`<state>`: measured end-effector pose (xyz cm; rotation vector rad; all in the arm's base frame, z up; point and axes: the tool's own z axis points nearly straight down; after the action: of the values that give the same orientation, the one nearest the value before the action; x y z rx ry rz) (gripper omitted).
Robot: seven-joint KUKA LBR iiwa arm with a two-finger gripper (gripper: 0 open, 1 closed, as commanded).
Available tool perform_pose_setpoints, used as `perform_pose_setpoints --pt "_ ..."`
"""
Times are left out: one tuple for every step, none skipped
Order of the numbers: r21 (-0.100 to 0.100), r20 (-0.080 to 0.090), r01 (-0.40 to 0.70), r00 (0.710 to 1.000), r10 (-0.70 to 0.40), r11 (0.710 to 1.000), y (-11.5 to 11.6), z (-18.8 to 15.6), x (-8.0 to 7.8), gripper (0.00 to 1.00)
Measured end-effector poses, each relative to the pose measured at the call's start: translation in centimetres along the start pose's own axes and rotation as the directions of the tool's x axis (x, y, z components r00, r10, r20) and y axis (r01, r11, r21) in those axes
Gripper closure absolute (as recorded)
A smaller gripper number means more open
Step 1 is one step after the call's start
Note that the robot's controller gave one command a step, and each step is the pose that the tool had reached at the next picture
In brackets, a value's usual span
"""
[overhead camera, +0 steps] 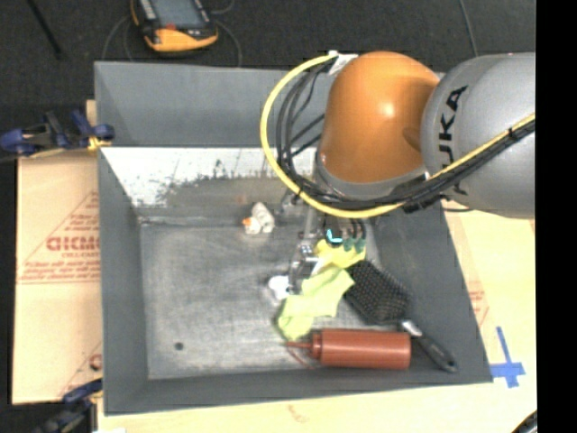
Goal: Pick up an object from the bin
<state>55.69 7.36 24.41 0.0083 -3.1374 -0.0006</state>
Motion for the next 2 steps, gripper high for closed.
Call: perform_pose_setpoints --pt "-0.001 0.009 -0.002 1.000 0.002 1.000 0.0 -0.5 -0.1 0.00" --pt "0.001 0.012 0.086 0.996 -0.086 0.996 -2.1 4.7 -0.2 0.00"
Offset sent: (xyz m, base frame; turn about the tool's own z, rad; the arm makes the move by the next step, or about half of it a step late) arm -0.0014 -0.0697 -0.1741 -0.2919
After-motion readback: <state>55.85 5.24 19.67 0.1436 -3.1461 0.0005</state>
